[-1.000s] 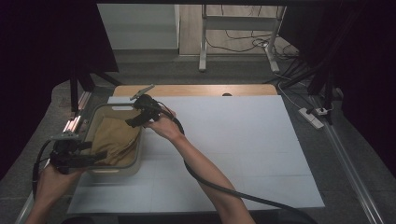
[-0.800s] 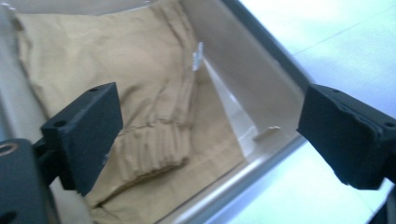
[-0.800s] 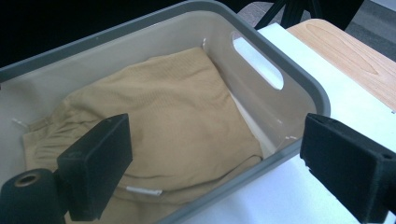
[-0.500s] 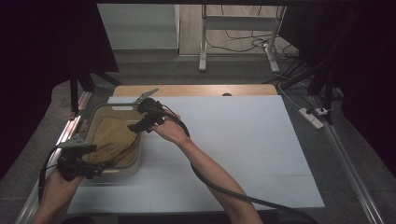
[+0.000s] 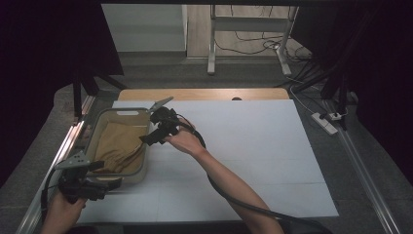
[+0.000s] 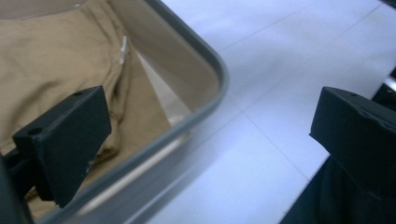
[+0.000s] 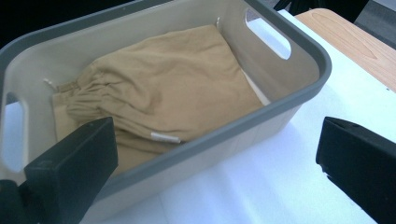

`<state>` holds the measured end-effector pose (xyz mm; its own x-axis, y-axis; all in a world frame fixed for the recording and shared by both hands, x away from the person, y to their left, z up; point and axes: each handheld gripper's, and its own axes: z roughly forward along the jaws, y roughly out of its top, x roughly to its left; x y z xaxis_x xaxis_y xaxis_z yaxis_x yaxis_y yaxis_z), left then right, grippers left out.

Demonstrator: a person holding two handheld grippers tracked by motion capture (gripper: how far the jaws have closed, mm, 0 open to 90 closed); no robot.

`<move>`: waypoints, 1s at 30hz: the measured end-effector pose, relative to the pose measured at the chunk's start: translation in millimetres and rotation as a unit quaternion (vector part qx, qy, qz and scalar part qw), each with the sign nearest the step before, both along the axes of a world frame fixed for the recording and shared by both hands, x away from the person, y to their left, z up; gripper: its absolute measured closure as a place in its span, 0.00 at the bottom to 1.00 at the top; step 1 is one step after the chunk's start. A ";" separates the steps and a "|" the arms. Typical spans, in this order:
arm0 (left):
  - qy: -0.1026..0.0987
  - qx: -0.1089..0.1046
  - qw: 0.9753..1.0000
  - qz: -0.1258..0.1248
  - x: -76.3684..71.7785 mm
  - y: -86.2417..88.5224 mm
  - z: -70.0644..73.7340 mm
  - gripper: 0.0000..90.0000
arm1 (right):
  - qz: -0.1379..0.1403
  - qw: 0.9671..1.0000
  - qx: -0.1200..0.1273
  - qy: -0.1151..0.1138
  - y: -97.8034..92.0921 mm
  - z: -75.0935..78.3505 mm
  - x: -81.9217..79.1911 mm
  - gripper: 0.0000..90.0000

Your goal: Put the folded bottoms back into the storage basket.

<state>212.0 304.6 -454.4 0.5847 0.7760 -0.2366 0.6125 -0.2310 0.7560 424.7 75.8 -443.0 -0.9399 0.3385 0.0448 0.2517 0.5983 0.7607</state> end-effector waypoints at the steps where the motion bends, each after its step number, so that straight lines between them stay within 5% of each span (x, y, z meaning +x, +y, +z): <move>1: -0.001 -0.002 1.000 0.000 -2.3 0.1 -0.2 0.00 | 0.001 1.000 0.001 -0.003 -1.3 0.1 -1.2 0.00; 13: -0.007 -0.041 0.999 0.003 -27.8 -0.6 -7.9 0.00 | 0.020 1.000 -0.014 -0.013 -22.7 1.3 -21.8 0.00; 23: -0.003 -0.036 0.999 0.010 -40.1 -1.3 -20.1 0.00 | 0.024 1.000 0.006 -0.005 -40.0 -1.9 -40.2 0.00; 30: -0.019 -0.017 1.000 0.008 -42.9 -3.6 -19.7 0.00 | 0.032 0.999 0.006 -0.014 -52.3 -3.4 -56.5 0.00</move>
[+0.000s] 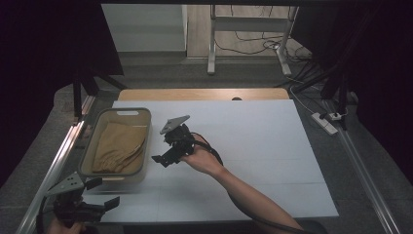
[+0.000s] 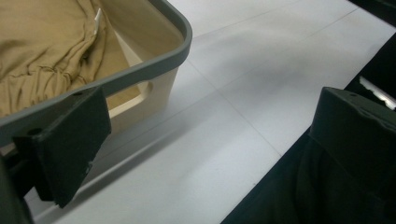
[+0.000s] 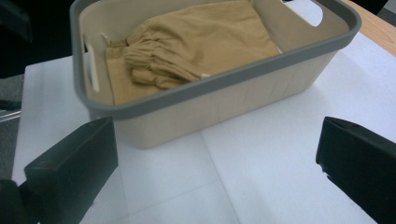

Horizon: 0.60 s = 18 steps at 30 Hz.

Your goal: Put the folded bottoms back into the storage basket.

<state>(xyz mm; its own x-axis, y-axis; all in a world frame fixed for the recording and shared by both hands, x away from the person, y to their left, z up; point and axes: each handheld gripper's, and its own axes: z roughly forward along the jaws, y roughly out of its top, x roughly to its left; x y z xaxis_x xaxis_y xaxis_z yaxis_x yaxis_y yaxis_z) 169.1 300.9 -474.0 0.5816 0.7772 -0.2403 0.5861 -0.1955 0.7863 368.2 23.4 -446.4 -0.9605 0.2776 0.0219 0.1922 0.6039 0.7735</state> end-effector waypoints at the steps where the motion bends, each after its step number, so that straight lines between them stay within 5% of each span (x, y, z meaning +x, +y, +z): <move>1: 0.000 0.001 1.000 0.000 0.0 -0.2 0.0 0.00 | 0.003 1.000 0.000 -0.002 -2.4 -0.2 -1.7 0.00; 18: -0.005 0.003 1.000 0.020 -1.9 1.3 0.4 0.00 | -0.001 1.000 -0.012 -0.011 -47.5 7.3 -26.1 0.00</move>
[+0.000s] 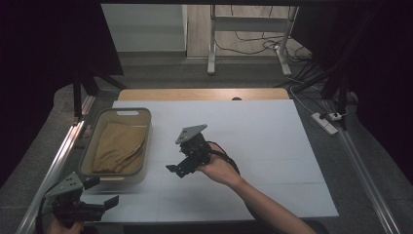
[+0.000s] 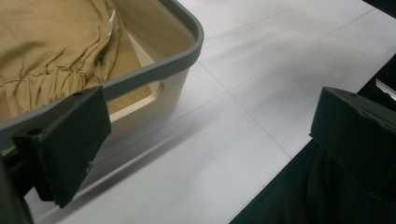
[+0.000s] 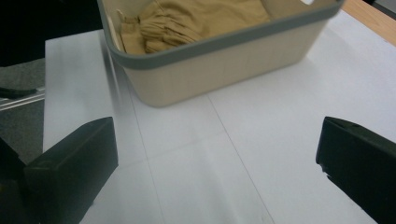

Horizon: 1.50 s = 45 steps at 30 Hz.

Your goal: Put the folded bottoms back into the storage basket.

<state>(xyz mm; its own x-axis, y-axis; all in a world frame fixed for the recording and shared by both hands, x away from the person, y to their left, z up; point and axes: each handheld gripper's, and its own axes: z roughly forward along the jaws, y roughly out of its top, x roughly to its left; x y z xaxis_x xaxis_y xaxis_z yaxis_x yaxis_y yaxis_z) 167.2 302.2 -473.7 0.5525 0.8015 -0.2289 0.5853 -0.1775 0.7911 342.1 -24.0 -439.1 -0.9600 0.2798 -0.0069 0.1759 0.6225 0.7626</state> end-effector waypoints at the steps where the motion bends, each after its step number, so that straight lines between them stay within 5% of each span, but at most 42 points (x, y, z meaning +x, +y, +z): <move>1: -0.001 0.003 1.000 0.001 -0.3 0.3 0.1 0.00 | -0.003 1.000 0.000 0.001 -3.1 0.4 -1.1 0.00; 4: -0.007 0.014 1.000 0.008 -2.1 1.0 0.5 0.00 | -0.008 1.000 -0.003 0.001 -12.4 0.9 -4.2 0.00; 13: 0.005 -0.016 1.000 -0.001 -1.6 5.9 -0.4 0.00 | -0.009 1.000 -0.010 0.014 -39.1 -1.7 -17.0 0.00; 45: 0.022 -0.019 1.000 -0.009 1.3 5.2 -1.5 0.00 | -0.121 0.993 -0.011 0.005 -143.2 -0.5 -52.6 0.00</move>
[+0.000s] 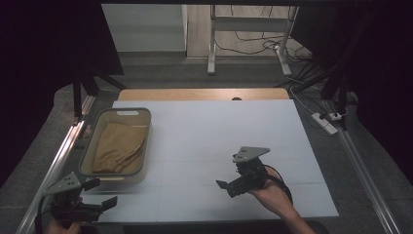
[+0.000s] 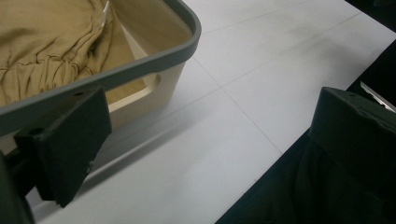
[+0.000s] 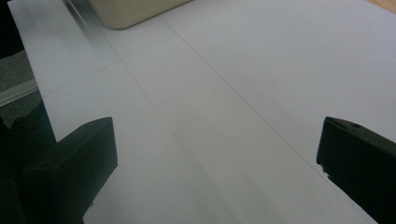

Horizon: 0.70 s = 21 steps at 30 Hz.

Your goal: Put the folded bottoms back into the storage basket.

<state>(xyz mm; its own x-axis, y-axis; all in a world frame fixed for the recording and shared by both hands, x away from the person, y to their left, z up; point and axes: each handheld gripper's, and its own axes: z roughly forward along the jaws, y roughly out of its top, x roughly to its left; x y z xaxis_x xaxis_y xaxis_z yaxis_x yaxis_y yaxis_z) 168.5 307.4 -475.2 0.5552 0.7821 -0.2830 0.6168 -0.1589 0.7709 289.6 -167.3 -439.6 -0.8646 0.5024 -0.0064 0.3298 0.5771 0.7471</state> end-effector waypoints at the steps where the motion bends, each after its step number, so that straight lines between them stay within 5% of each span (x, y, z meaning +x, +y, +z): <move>1: 0.000 0.000 1.000 0.000 0.1 -0.1 0.0 0.00 | -0.006 1.000 0.000 0.000 -3.9 -0.3 -1.5 0.00; 21: 0.002 0.003 1.000 0.000 0.8 -0.7 -0.1 0.00 | -0.084 0.996 0.001 0.002 -67.9 -5.3 -28.0 0.00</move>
<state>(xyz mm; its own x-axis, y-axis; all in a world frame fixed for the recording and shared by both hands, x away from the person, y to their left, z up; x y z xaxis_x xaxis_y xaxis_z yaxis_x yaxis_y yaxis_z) 169.3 306.7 -475.3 0.5545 0.7837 -0.2799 0.6192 -0.1638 0.7679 261.6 -235.2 -444.9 -0.7683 0.6401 -0.0008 0.4254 0.5115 0.7466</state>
